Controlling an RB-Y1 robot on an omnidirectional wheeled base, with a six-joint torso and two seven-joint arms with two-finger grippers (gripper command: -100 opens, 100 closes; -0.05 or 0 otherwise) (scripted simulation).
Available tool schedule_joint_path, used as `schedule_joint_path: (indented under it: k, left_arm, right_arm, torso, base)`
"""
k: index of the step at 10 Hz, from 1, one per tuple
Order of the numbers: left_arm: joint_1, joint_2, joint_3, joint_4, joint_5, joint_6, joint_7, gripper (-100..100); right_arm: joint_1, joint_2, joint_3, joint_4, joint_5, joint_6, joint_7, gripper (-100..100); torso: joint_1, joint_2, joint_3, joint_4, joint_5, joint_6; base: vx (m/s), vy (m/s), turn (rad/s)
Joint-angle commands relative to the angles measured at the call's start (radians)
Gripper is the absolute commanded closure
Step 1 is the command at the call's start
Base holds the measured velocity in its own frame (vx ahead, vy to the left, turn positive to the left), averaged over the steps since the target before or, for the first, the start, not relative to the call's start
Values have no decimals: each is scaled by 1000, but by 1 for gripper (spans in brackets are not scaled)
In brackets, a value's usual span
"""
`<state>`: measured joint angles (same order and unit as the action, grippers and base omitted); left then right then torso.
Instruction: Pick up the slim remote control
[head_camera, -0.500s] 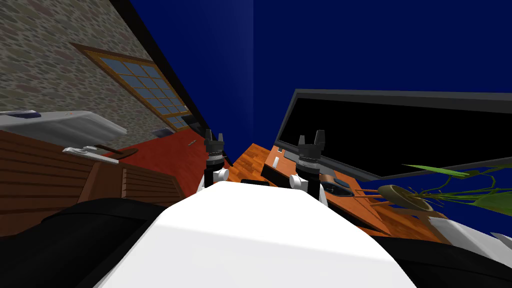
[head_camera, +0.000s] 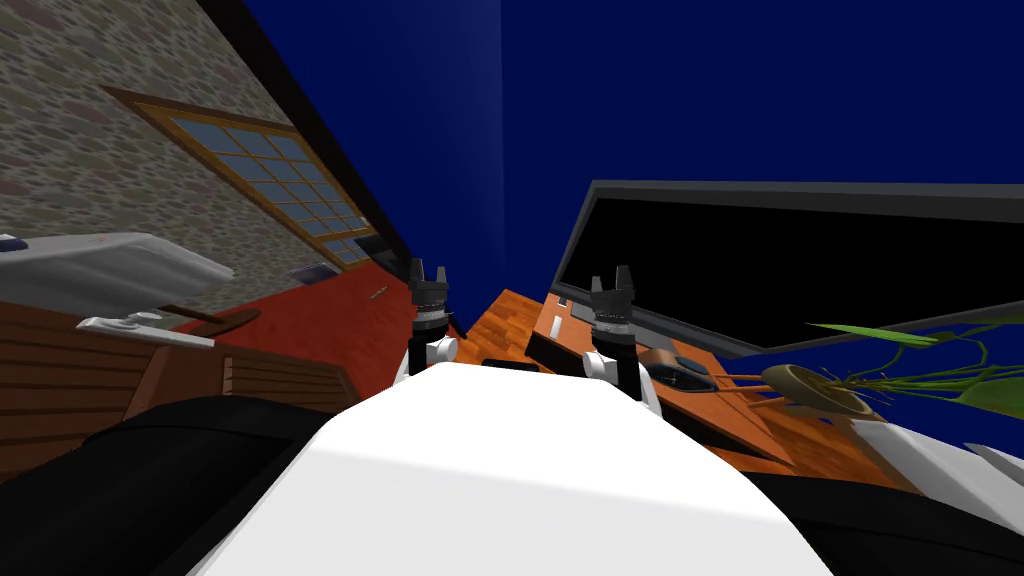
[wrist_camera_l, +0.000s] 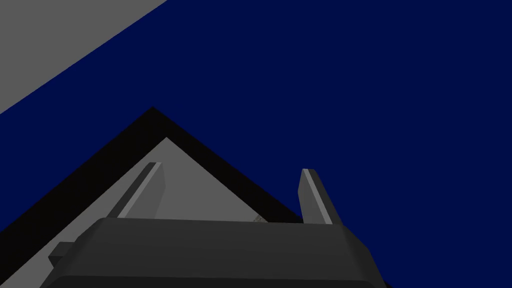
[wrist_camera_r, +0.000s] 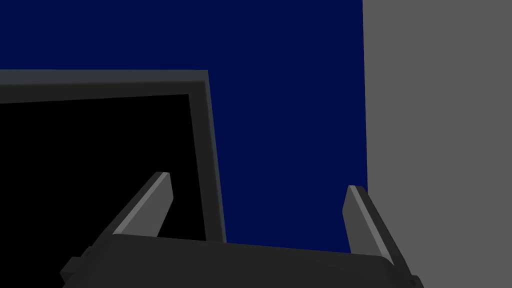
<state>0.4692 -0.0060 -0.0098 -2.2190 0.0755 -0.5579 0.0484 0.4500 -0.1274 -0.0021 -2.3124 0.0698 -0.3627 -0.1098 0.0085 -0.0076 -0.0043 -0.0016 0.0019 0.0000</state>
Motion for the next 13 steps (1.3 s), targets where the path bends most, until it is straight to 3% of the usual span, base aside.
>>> schedule_joint_path:
  k: [1,4,5,10,11,12,13]
  left_arm:
    - [0,0,0,0,0,0,0,0]
    - [0,0,0,0,0,0,0,0]
    - [0,0,0,0,0,0,0,0]
    - [0,0,0,0,0,0,0,0]
    - [0,0,0,0,0,0,0,0]
    - [0,0,0,0,0,0,0,0]
    - [0,0,0,0,0,0,0,0]
  right_arm:
    - [-12,-31,-11,20,-18,49,-29,-100]
    - [-25,-82,-33,81,-59,135,-88,-100]
    - [-25,-82,-33,81,-59,138,-88,-100]
    - [-44,-141,-74,192,-128,286,-179,-100]
    - [-44,-141,-74,192,-128,286,-179,-100]
    - [-50,-155,-86,225,-148,325,-202,-100]
    - [-50,-155,-86,225,-148,328,-202,-100]
  torso:
    - [0,0,0,0,0,0]
    - [4,-1,-1,0,1,0]
    - [4,-3,-2,-1,1,0]
    - [0,-3,-2,-1,0,-1]
    - [-2,-3,-2,-1,0,0]
    - [-5,0,0,0,-1,0]
    - [-4,1,0,0,-1,0]
  base:
    - [146,185,-117]
    - [127,208,-142]
    - [99,122,-53]
    - [115,142,-115]
    - [77,73,-66]
    - [65,98,-120]
    - [62,94,-64]
